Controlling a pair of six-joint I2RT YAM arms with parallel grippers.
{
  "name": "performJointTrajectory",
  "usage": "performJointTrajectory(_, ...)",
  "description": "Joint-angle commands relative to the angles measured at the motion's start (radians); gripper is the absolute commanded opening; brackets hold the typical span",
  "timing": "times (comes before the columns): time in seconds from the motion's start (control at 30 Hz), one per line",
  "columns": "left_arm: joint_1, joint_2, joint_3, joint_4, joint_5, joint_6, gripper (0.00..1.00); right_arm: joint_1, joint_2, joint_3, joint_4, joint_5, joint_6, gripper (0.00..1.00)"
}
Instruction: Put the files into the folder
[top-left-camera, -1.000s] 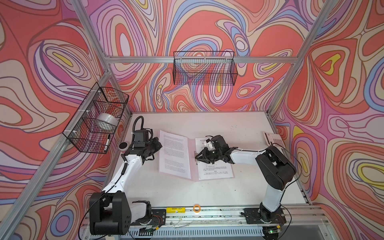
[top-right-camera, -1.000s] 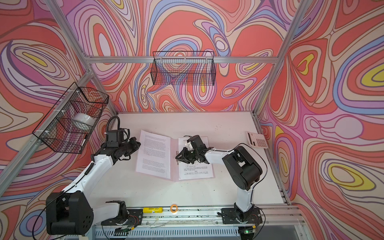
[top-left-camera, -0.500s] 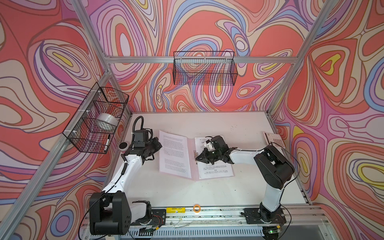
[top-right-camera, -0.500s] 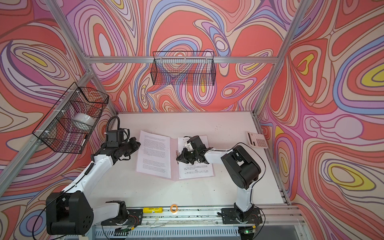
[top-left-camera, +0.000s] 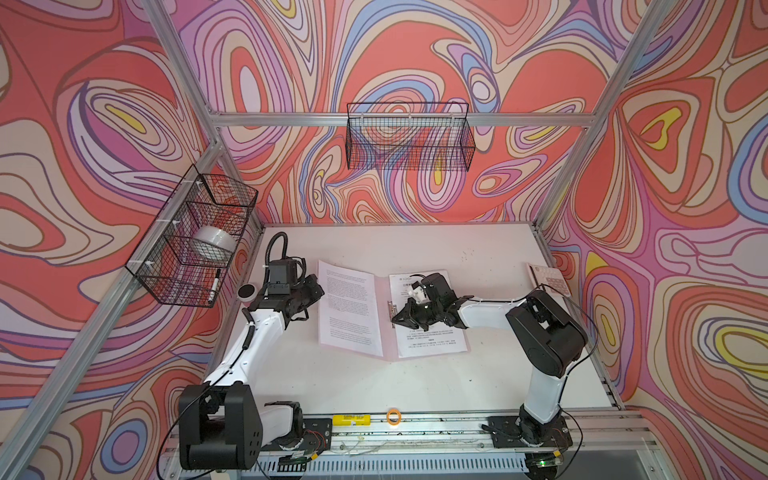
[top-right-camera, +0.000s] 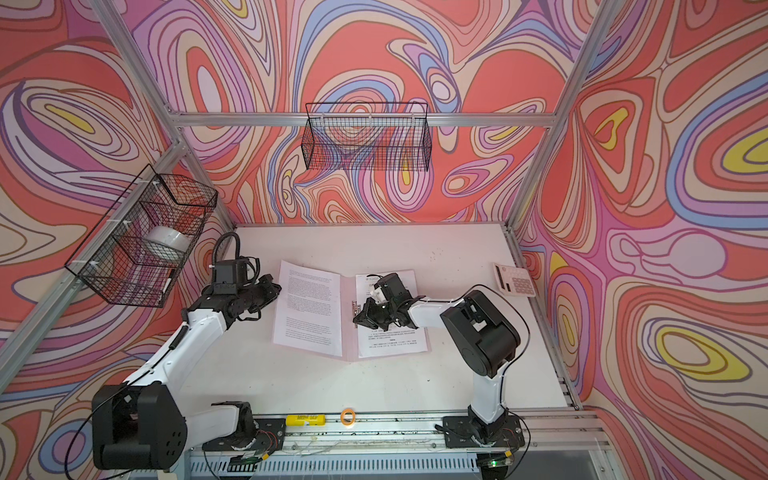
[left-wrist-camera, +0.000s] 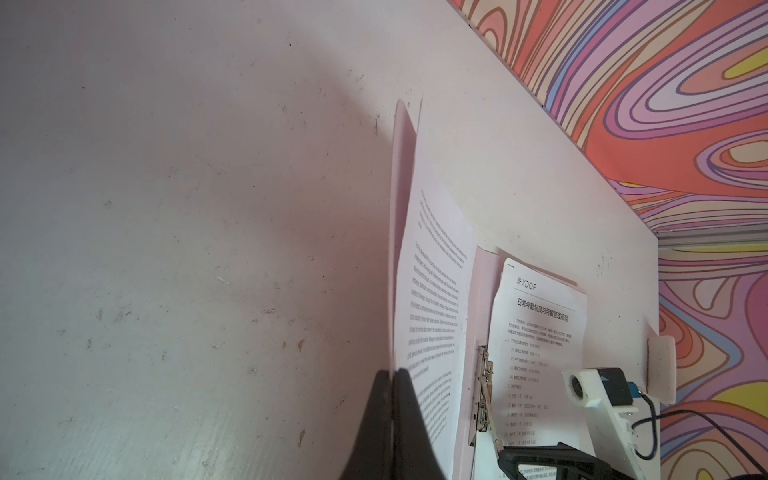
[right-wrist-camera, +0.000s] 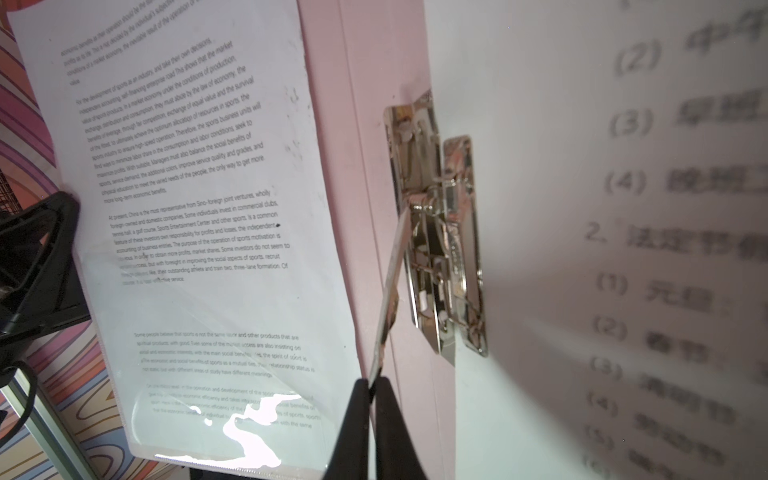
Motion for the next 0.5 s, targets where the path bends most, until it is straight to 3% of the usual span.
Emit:
performJointTrajectory(0.0,-0.002,0.006,0.010,-0.015,0.004,0.021,0.00,0.005,0.030,-0.036,-0.104,0.081,-0.061,0.00)
performJointTrajectory(0.47,-0.002,0.006,0.013,-0.005,0.026,0.020,0.00,0.005,0.100,-0.063,-0.100,0.110,-0.077,0.00)
